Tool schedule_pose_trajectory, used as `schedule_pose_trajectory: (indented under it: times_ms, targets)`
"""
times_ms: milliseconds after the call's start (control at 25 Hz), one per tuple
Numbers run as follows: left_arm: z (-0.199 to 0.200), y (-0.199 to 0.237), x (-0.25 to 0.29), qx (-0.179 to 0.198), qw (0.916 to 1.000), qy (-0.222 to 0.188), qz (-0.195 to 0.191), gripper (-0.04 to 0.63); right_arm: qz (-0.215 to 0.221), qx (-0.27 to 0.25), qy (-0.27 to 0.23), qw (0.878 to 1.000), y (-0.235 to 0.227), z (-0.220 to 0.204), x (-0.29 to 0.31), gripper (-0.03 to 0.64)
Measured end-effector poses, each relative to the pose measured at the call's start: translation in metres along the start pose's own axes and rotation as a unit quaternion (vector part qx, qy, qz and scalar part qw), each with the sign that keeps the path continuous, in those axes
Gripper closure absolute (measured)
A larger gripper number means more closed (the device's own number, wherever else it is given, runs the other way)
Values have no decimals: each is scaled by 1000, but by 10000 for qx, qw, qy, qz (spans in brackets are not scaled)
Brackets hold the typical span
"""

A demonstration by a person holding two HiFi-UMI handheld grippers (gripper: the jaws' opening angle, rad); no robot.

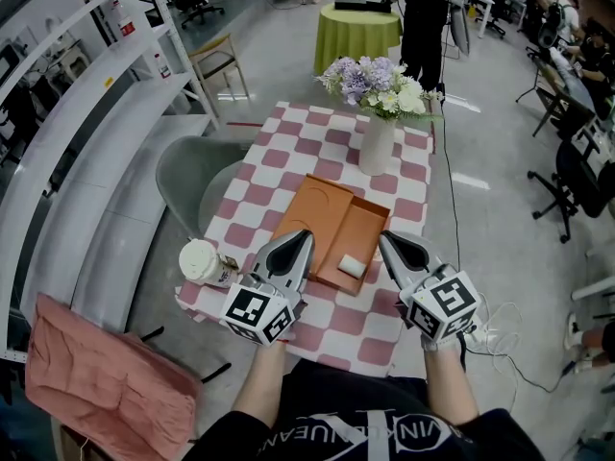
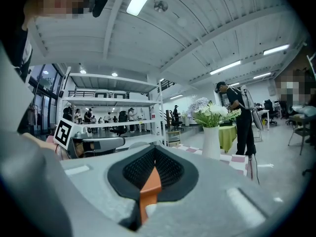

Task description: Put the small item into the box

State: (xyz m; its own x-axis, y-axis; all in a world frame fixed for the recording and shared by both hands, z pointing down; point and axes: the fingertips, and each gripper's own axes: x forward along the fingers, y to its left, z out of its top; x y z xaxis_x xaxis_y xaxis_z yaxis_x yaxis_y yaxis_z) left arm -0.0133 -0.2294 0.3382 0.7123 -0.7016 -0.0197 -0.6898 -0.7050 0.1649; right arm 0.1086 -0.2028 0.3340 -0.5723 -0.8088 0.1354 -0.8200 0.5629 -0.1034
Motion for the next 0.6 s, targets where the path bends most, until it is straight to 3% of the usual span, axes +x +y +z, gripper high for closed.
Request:
schedule_pose_trajectory:
  times_ms: [600]
  targets:
    - [-11,13,0,-141,9999,91,-8,575,-45,10,143,9999,1,-9,12,611]
